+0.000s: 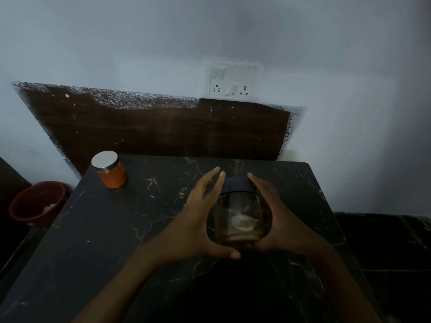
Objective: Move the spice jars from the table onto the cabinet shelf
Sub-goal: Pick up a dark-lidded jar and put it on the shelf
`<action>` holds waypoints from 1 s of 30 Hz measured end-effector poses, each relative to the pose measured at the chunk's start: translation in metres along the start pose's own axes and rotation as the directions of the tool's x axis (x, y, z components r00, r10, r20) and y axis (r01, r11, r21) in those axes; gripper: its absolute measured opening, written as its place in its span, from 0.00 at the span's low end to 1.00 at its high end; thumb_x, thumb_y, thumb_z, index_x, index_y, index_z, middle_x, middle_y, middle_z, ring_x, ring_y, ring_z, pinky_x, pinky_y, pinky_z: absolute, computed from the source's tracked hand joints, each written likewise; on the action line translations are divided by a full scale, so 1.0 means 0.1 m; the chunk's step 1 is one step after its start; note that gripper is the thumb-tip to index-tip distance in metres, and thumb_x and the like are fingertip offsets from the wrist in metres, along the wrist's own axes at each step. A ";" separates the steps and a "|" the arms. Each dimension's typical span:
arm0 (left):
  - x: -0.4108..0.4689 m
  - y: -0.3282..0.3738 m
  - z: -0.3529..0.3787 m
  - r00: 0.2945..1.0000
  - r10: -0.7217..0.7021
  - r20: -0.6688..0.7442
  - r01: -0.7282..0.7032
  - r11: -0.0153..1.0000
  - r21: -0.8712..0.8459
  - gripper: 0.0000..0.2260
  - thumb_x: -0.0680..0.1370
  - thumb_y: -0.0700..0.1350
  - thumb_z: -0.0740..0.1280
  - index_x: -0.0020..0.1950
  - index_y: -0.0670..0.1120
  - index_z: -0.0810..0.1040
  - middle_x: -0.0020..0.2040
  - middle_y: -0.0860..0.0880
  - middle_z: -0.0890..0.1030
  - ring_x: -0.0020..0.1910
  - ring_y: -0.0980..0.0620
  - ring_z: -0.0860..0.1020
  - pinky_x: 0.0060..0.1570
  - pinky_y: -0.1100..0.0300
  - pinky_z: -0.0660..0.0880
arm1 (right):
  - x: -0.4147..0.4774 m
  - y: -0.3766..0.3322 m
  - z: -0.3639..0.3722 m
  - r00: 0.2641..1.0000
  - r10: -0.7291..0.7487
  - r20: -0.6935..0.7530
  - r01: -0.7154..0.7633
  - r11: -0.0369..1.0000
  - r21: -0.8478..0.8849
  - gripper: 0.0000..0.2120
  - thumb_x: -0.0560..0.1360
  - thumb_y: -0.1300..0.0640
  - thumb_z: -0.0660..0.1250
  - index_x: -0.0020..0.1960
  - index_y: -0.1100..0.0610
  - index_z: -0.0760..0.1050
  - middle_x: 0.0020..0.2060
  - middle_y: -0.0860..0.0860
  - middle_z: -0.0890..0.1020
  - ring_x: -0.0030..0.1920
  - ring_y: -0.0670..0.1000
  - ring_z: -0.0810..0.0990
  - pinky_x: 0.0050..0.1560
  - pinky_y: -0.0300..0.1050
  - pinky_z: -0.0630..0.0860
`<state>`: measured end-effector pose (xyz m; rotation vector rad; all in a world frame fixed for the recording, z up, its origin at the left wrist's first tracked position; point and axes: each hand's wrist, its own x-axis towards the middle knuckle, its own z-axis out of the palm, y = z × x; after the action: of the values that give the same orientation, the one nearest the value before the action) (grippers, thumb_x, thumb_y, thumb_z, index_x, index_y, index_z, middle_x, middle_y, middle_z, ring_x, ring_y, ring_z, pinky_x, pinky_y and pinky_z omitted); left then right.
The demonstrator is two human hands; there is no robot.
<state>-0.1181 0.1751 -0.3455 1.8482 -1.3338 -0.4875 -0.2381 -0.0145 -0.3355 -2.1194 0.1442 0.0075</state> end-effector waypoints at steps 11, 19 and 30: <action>-0.02 -0.06 0.03 0.994 -0.012 -0.104 -0.008 0.981 -0.191 0.52 0.62 0.52 0.78 0.76 0.56 0.47 0.73 0.58 0.52 0.73 0.59 0.56 0.65 0.57 0.70 | 0.00 0.07 -0.07 0.990 0.080 0.113 -0.097 0.983 0.158 0.61 0.55 0.55 0.81 0.64 0.22 0.40 0.65 0.30 0.56 0.60 0.28 0.65 0.53 0.27 0.70; 0.04 -0.07 0.05 0.999 -0.003 -0.053 0.004 1.000 0.008 0.55 0.61 0.62 0.75 0.76 0.57 0.42 0.75 0.61 0.47 0.74 0.58 0.51 0.68 0.50 0.68 | 0.07 0.04 0.01 0.997 0.036 0.064 -0.038 0.999 0.018 0.58 0.57 0.54 0.81 0.66 0.26 0.43 0.63 0.24 0.52 0.64 0.29 0.59 0.56 0.25 0.67; 0.00 -0.11 0.08 0.997 -0.041 -0.059 0.030 0.984 -0.175 0.54 0.62 0.53 0.79 0.76 0.59 0.45 0.73 0.63 0.50 0.72 0.63 0.55 0.66 0.64 0.67 | 0.02 0.05 -0.06 0.983 0.130 0.128 -0.147 0.980 0.134 0.56 0.51 0.47 0.79 0.63 0.22 0.44 0.64 0.30 0.56 0.57 0.24 0.64 0.49 0.23 0.70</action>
<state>-0.1168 0.1740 -0.3589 1.7312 -1.1807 -0.5430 -0.2367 -0.0222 -0.3371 -1.9565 0.2151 0.2000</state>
